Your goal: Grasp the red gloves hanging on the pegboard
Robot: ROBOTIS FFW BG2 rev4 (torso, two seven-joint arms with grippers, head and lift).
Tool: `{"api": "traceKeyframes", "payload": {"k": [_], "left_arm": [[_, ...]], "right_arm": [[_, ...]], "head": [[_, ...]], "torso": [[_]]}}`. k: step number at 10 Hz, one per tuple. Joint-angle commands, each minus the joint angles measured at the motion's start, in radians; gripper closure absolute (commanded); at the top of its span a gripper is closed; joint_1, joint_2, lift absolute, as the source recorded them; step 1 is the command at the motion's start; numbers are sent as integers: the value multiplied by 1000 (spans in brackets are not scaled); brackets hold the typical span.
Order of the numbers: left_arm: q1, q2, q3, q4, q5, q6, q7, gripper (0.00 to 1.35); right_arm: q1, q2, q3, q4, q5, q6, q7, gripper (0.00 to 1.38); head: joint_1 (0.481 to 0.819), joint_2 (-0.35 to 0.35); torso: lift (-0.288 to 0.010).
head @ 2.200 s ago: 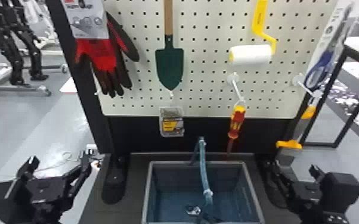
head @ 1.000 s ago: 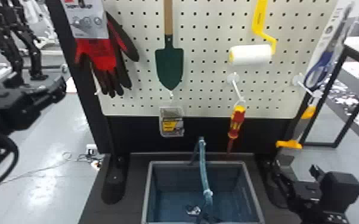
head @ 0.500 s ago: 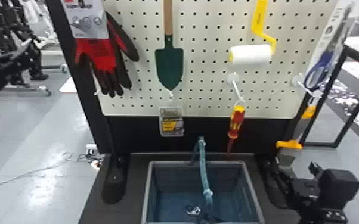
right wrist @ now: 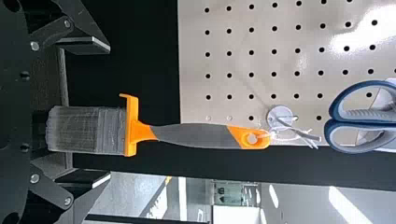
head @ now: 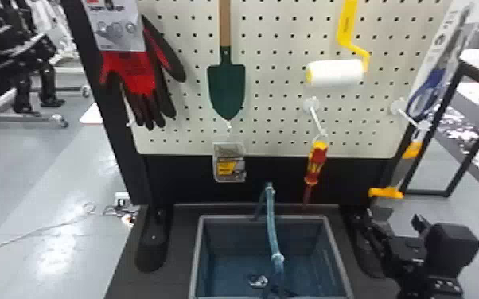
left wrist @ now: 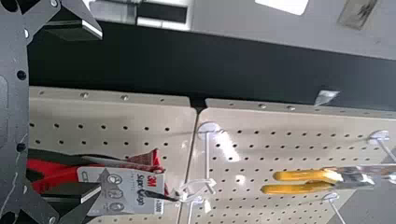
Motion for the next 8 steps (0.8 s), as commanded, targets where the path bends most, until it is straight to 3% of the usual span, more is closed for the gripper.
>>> {"api": "traceKeyframes", "payload": {"k": [1,3,8], "left_arm": [[-63,38,-57,91,14,32,-34,160],[-132,76,-146,189,102,34,-83,160],[-219,91,-264,269,201,71,-105,160]], "right_arm": [[-3,1,0,0,0,0,0,323],[-7,1,2,3,-2,-1,3,323],[-15,1,6,12,-2,-1,6,323]], "head": [[549,0],[549,0],[549,0]], "torso": [[-100],[-100],[-100]]}}
